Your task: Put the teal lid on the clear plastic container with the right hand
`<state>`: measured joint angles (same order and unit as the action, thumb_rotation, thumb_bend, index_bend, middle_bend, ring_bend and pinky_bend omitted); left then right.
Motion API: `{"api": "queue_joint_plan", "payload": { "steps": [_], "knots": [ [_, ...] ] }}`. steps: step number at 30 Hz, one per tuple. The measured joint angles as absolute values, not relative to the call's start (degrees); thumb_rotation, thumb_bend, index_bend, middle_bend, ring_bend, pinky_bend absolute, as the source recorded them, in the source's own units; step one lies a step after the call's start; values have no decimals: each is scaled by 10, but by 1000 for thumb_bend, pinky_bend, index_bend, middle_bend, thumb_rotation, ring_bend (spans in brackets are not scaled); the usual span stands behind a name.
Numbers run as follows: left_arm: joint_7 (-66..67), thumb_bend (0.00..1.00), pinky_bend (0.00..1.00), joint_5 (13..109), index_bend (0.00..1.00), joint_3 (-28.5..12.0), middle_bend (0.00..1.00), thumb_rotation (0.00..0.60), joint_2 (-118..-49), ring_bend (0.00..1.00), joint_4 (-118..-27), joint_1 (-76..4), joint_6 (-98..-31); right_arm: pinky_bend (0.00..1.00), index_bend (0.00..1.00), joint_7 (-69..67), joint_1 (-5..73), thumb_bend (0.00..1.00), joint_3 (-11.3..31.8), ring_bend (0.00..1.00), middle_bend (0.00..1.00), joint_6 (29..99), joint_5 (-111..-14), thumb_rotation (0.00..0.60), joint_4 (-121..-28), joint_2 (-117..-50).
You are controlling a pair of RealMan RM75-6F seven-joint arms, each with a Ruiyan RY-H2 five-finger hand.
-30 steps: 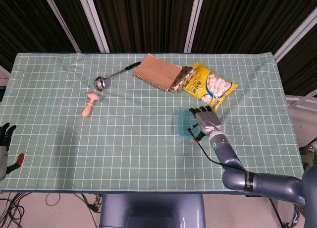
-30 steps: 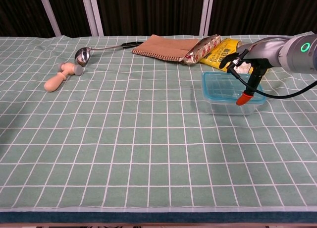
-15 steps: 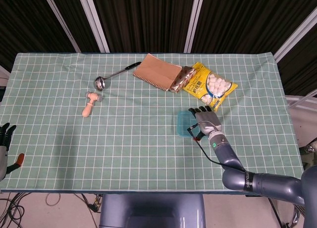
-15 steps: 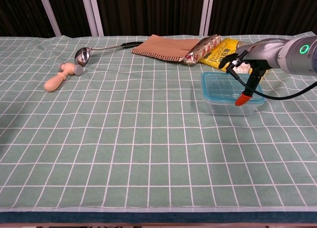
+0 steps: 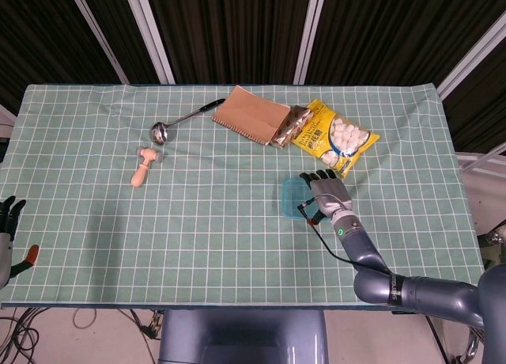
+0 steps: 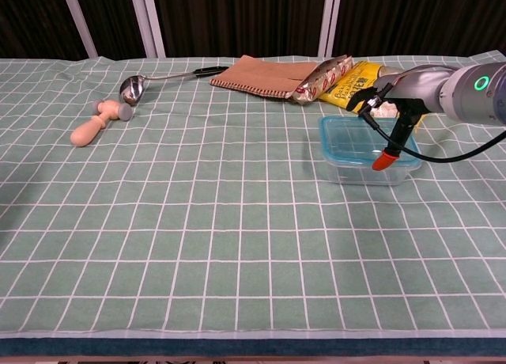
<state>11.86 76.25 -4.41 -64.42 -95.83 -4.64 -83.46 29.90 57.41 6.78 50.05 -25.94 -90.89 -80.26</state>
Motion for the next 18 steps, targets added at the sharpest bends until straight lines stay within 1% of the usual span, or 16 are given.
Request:
{"api": "queue_joint_plan", "payload": {
  "steps": [18],
  "knots": [
    [120, 330, 0, 762, 80, -44, 0, 600, -644, 0, -958, -46, -834, 0, 132, 298, 571, 353, 69, 95, 485, 510, -265, 600, -908, -809]
  ]
}}
